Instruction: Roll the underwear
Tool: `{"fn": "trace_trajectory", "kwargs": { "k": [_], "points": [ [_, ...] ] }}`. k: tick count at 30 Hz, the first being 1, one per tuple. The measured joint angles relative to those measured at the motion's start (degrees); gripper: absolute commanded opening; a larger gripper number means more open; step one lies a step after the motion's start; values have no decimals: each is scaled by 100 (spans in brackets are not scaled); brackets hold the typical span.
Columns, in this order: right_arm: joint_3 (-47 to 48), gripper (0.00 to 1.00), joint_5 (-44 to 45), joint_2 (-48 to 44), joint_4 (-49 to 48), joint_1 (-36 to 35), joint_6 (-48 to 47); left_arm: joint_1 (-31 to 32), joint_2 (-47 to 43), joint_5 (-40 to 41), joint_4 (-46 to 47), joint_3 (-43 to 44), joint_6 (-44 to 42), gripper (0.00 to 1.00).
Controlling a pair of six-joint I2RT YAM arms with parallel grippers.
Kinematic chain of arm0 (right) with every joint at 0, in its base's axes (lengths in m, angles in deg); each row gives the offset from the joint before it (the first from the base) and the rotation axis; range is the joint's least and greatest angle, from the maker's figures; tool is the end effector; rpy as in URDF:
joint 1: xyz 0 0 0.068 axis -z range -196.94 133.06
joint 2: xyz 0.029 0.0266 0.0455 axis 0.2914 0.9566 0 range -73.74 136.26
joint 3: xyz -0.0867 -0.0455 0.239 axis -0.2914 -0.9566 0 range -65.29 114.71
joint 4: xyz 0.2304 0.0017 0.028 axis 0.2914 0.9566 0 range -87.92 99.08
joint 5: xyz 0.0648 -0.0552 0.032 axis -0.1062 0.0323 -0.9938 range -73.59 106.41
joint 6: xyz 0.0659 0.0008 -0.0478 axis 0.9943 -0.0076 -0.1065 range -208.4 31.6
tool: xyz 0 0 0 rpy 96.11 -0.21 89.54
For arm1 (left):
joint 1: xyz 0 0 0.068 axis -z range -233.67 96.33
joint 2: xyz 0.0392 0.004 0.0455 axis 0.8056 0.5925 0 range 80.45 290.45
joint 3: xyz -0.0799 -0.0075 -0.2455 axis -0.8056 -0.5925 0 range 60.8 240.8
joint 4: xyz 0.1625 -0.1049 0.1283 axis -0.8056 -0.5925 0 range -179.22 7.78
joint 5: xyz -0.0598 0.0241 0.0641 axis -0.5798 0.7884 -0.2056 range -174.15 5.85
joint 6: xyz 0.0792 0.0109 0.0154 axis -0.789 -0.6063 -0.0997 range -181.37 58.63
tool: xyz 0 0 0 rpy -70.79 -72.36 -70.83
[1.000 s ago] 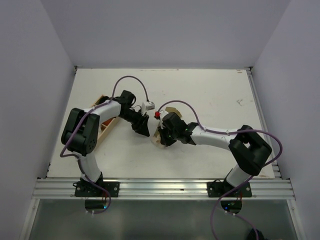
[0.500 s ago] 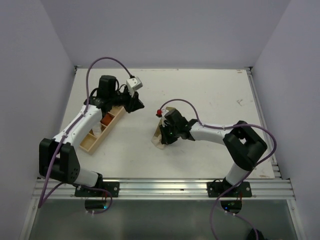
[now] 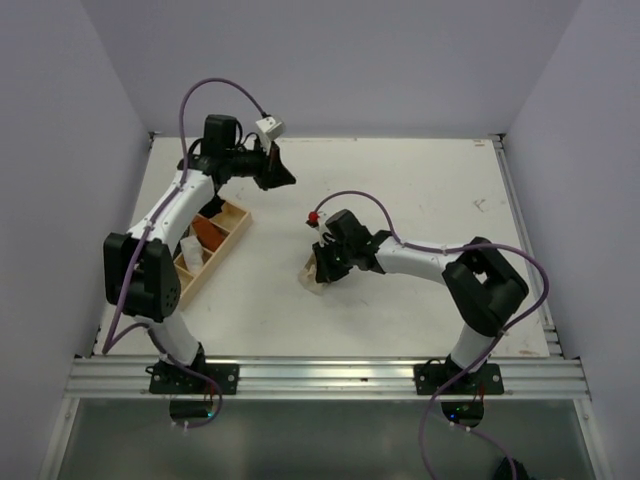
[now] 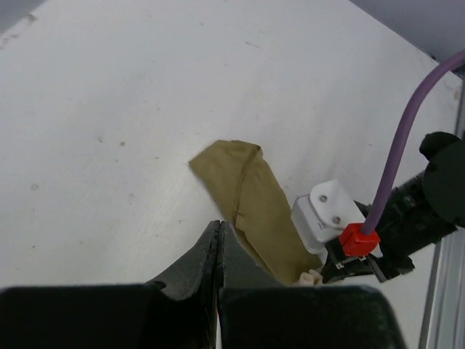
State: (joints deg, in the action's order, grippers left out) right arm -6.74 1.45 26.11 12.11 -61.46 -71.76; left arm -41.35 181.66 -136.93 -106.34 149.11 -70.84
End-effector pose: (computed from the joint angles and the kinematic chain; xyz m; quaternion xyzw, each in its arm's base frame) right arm 0.2378 0.2593 0.1519 -0.2672 0.8977 0.2728 0.2201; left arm 0.3622 -0.1367 0.2983 0.3462 0.7498 -0.4076 0.3896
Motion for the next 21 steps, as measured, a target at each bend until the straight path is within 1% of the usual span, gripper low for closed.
{"fn": "trace_trajectory", "kwargs": {
  "k": [1, 3, 5, 6, 7, 8, 9, 10, 11, 13, 14, 16, 20, 21],
  "points": [
    [15, 0, -7, 9, 0, 7, -2, 7, -214, 286, 166, -232, 48, 2],
    [35, 0, -22, 20, 17, 9, -7, 7, -890, 844, 894, -1038, 350, 0],
    [37, 0, -42, 22, 33, 15, -11, 2, -1698, 1285, 1735, -1915, 857, 0],
    [37, 0, -63, 22, 42, 20, -13, 2, -2144, 1574, 2284, -2371, 1316, 0],
    [37, 0, -70, 24, 52, 24, -13, 2, -2409, 1729, 2673, -2605, 1692, 0],
    [37, 0, -85, 26, 61, 28, -13, -11, -2479, 1770, 2769, -2608, 1954, 0],
    [37, 0, -105, 26, 70, 28, -13, -33, -2415, 1744, 2826, -2430, 2129, 0],
    [37, 0, -111, 26, 79, 28, -13, -50, -2190, 1716, 2675, -2046, 2166, 1],
    [37, 0, -118, 28, 87, 28, -11, -42, -1816, 1703, 2337, -1423, 2151, 15],
    [70, 0, -149, 48, 118, 37, -11, 13, -1191, 1718, 2004, -748, 1932, 18],
    [107, 0, -179, 90, 122, 55, -9, 59, -1016, 1709, 1799, -708, 1832, 17],
    [208, 0, -323, 216, 122, 111, -4, 166, -944, 1646, 1381, -1169, 1611, 18],
    [352, 0, -581, 450, 203, 229, -2, 363, -1239, 1545, 1019, -2664, 1412, 12],
    [393, 0, -643, 511, 232, 267, -2, 404, -1342, 1539, 916, -2946, 1397, 12]
  ]
}}
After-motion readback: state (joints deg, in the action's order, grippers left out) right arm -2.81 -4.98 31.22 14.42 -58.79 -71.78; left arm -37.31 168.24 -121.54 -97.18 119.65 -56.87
